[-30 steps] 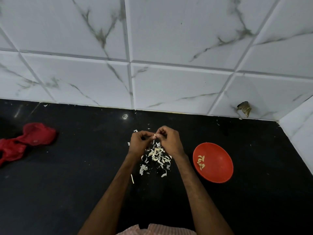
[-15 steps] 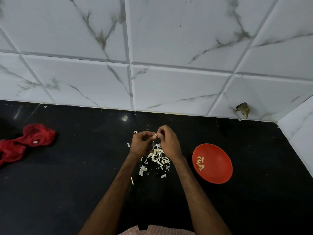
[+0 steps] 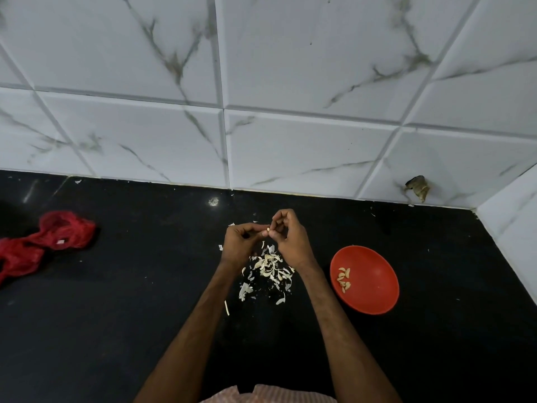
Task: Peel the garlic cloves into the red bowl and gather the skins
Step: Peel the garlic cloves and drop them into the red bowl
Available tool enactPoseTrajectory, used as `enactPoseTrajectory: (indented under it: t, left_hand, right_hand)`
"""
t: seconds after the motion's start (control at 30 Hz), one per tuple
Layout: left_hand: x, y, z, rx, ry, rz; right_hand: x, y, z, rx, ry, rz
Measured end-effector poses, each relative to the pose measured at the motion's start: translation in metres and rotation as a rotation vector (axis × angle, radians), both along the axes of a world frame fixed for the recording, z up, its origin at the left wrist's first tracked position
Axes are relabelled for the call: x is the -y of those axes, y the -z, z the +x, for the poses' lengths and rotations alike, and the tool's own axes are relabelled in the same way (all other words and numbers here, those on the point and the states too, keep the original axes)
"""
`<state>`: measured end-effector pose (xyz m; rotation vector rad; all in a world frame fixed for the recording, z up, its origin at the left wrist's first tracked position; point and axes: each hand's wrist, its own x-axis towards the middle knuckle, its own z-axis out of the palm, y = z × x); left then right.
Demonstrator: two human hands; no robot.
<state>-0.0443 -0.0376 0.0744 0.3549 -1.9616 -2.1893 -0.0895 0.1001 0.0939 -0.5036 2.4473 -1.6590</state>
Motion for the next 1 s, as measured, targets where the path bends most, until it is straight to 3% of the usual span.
enactPoseTrajectory:
  t: [0.33, 0.67, 1.0]
  left_hand:
    - [-0.006, -0.002, -0.002, -0.003, -0.017, -0.020]
    - [-0.009, -0.006, 0.000, 0.118, -0.068, 0.224]
    - [-0.005, -0.003, 0.002, 0.148, 0.015, 0.150]
  right_hand:
    - [0.006, 0.006, 0.001, -0.086, 0.026, 0.100]
    - [0.008, 0.007, 0.004, -0.172, 0.090, 0.086]
    - [0.002, 0.000, 0.002, -0.138, -0.014, 0.031]
